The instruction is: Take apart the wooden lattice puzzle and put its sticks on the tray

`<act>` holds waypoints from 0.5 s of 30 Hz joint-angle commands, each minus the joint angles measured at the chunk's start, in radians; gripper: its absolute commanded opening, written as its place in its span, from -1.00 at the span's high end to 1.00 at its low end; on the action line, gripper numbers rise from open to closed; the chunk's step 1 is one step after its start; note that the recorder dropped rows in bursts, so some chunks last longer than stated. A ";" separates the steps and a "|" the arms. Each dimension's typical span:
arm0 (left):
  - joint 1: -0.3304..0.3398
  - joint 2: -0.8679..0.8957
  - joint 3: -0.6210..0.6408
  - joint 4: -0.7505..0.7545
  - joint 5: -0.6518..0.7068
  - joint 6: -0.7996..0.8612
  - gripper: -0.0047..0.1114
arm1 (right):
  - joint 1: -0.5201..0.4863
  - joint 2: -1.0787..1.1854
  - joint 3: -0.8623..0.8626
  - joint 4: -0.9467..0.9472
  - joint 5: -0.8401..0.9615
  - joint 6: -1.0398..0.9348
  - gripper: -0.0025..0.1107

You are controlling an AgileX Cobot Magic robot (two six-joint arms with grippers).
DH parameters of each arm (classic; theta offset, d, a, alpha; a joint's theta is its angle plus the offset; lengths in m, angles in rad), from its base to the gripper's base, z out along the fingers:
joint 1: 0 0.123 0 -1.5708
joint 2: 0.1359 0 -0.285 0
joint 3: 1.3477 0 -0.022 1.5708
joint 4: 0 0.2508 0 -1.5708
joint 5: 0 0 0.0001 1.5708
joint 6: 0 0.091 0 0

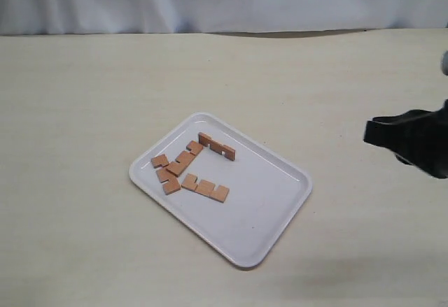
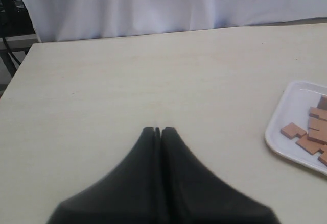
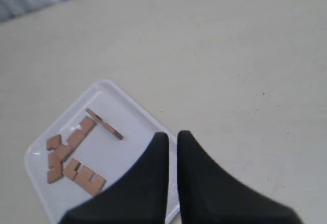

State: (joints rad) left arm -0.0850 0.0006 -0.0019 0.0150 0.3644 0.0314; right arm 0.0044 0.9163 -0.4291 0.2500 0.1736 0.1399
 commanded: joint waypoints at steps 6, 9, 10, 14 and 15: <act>-0.009 -0.001 0.002 0.000 -0.012 -0.002 0.92 | -0.004 -0.721 0.270 0.003 -0.113 0.021 0.85; -0.009 -0.001 0.002 0.000 -0.012 -0.002 0.92 | -0.004 -0.860 0.313 -0.013 -0.123 0.021 0.85; -0.009 -0.001 0.002 0.000 -0.012 -0.002 0.92 | -0.004 -0.916 0.332 -0.026 -0.125 0.021 0.85; -0.009 -0.001 0.002 0.000 -0.012 -0.002 0.92 | -0.002 -0.916 0.342 -0.040 -0.143 0.021 0.85; -0.009 -0.001 0.002 0.000 -0.012 -0.002 0.92 | -0.002 -0.916 0.342 -0.053 -0.146 0.011 0.85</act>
State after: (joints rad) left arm -0.0850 0.0006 -0.0019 0.0150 0.3644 0.0314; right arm 0.0044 0.0051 -0.0911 0.2226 0.0487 0.1649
